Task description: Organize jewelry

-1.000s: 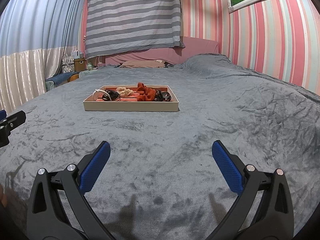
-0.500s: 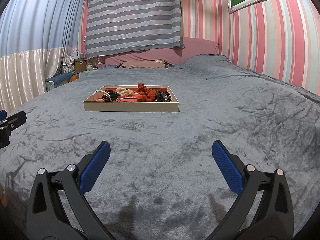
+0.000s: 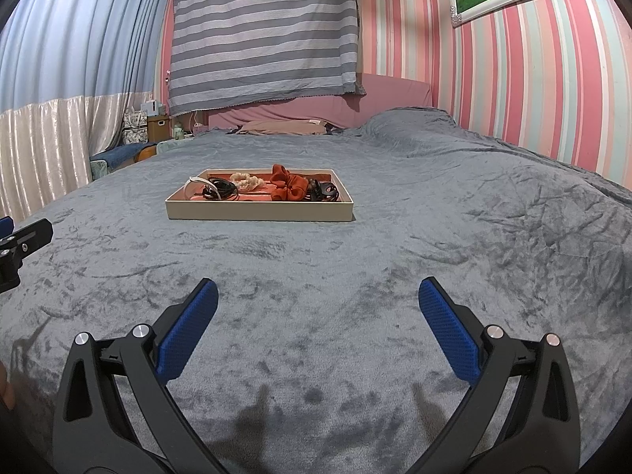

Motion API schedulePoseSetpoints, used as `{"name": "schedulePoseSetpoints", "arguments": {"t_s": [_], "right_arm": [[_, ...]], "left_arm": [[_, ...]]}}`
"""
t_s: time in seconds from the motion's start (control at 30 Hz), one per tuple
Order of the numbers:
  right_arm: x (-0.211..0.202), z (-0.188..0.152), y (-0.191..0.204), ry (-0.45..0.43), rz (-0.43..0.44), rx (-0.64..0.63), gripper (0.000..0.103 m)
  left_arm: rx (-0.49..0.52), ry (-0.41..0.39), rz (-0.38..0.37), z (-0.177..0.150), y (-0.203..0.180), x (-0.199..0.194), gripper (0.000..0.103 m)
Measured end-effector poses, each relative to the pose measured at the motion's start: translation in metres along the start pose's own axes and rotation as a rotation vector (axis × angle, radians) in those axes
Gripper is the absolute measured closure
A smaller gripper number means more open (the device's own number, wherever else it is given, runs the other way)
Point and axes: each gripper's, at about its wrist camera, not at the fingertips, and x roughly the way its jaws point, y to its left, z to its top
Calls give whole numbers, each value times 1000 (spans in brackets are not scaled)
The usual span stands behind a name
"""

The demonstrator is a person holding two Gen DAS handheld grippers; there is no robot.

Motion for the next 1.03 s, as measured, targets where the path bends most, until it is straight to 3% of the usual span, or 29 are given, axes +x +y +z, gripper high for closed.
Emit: {"name": "schedulePoseSetpoints", "arguments": {"t_s": [1.03], "right_arm": [[-2, 1, 2, 1, 1, -2, 4]], "left_arm": [[7, -1, 2, 1, 1, -1, 4]]}}
